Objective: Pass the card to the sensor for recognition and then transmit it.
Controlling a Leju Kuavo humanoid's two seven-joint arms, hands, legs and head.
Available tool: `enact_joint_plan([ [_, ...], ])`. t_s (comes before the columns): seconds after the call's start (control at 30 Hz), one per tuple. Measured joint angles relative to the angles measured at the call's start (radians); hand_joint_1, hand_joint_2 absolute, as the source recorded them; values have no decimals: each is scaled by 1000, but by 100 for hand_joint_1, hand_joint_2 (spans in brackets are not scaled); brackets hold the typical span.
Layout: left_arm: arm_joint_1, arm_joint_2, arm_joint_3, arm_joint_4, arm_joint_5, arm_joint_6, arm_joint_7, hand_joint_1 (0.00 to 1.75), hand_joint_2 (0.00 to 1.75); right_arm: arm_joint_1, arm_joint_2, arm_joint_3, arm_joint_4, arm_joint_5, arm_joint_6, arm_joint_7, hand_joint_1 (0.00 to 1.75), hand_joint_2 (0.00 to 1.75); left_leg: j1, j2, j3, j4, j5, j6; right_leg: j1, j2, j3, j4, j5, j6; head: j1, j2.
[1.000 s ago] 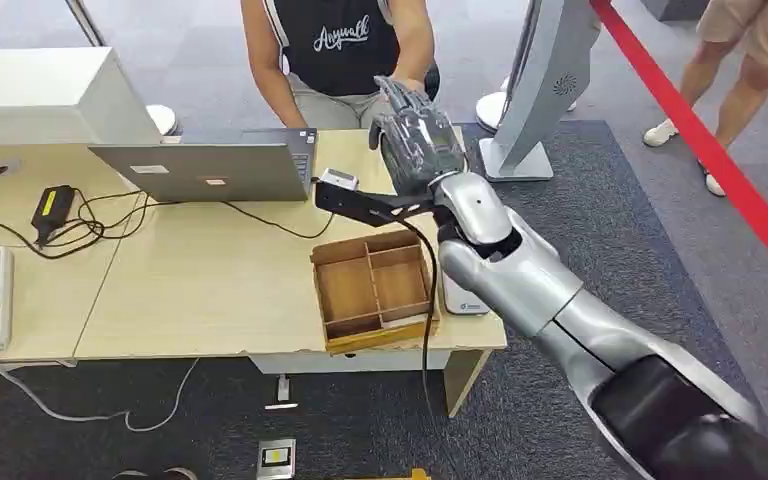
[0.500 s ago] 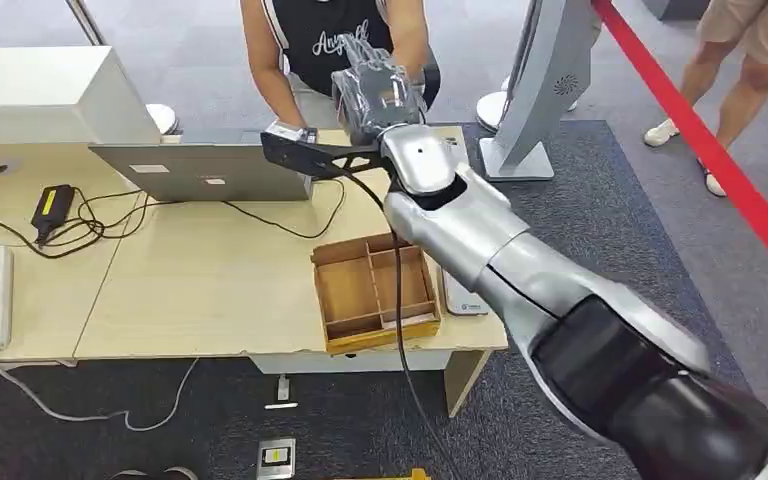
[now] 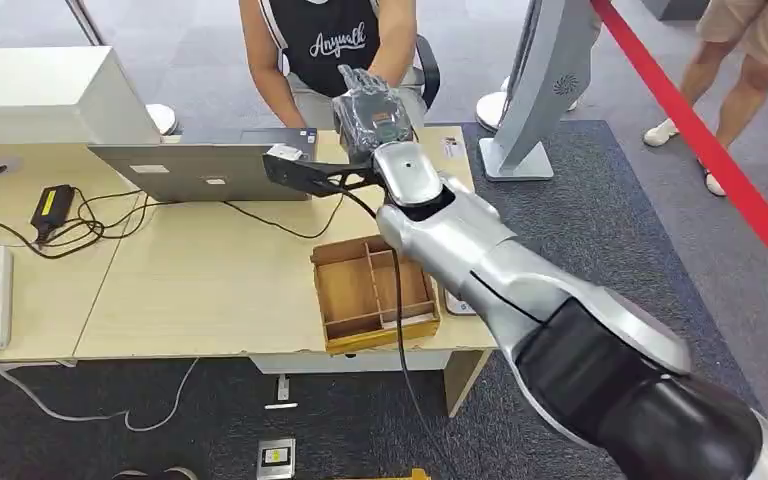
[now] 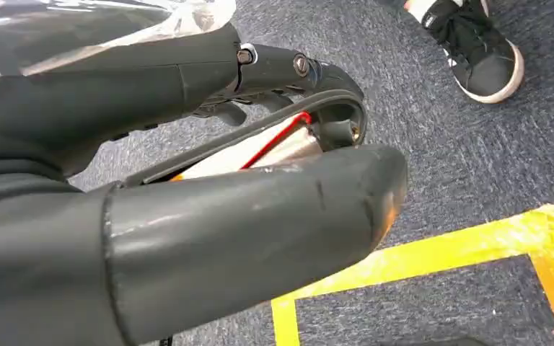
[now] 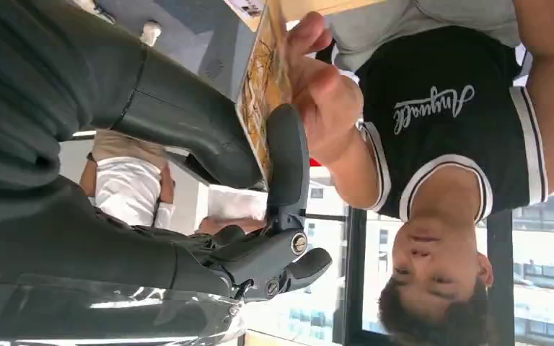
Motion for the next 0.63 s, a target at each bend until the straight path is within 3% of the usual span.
enact_joint_plan([
  [0.47, 0, 6, 0, 0, 5, 0, -1, 0, 0, -1, 0, 21, 49, -13, 20, 20, 175, 175, 0, 0, 0, 0, 0, 0, 0, 0, 0, 0, 0, 0, 0, 0],
  [0.5, 0, 6, 0, 0, 5, 0, -1, 0, 0, -1, 0, 22, 52, -13, 21, 20, 98, 175, 0, 0, 0, 0, 0, 0, 0, 0, 0, 0, 0, 0, 0, 0],
  [0.53, 0, 6, 0, 0, 5, 0, -1, 0, 0, -1, -1, 23, 53, -13, 21, 21, 0, 175, 0, 0, 0, 0, 0, 0, 0, 0, 0, 0, 0, 0, 0, 0],
  [0.6, 0, 6, 0, 0, 5, 0, -1, 0, 0, -1, -1, 24, 59, -13, 19, 22, 0, 175, 0, 0, 0, 0, 0, 0, 0, 0, 0, 0, 0, 0, 0, 0],
  [0.63, 0, 7, 0, 0, 5, 0, -2, 0, 0, -1, -1, 26, 61, -13, 16, 23, 0, 0, 0, 0, 0, 0, 0, 0, 0, 0, 0, 0, 0, 0, 0, 0],
])
